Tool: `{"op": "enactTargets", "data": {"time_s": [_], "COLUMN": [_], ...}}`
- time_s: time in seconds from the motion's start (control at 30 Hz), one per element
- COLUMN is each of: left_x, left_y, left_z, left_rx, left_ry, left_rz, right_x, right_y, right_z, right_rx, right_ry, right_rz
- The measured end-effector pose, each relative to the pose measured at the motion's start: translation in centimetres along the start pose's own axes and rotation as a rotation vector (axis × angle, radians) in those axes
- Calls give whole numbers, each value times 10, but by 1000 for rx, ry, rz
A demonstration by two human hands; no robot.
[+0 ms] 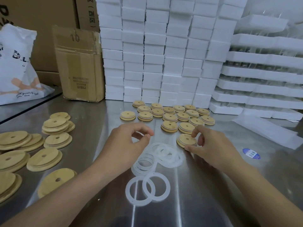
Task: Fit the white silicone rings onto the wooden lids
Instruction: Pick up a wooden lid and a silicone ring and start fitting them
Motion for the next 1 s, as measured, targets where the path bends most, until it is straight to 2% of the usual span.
{"op": "enactTargets", "data": {"time_s": [0.13, 0.23, 0.33, 0.4, 0.53, 0.67, 0.73, 0.87, 0.93, 1.0], "left_x": [-1, -1, -1, -5, -23, -24, 3, 97, 123, 140], "left_y": [8, 12, 15, 15, 12, 13, 14, 14, 5, -17], "left_z": [-4, -5, -6, -8, -17, -17, -8, -2, -16, -41], "left_rx": [-44, -57, -71, -85, -125, -150, -117, 32, 41, 84], "left_ry": [2, 0, -25, -84, -299, -411, -403, -216, -214, -253], "left_rz": [81, 115, 169, 251, 564, 650, 647, 420, 485, 687], "right_x": [-11, -20, -23, -21, -21, -29, -29, -33, -37, -42], "right_y": [-9, -19, -21, -23, -33, -51, -62, -92, -101, -106], "right_z": [-3, -6, -6, -6, -7, -14, -21, -37, -41, -42], "right_rx": [46, 113, 140, 146, 195, 286, 325, 440, 469, 485], "right_ry": [-71, -158, -172, -140, -108, -119, -106, -77, -72, -76], "right_rz": [165, 164, 164, 177, 211, 223, 243, 227, 225, 221]}}
Point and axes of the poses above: each hand's wrist, its own z-axis towards the middle knuckle, its own x-axis out of the back of the hand, y = z × x, the point moved 10 cm from there along z, towards the middle knuckle
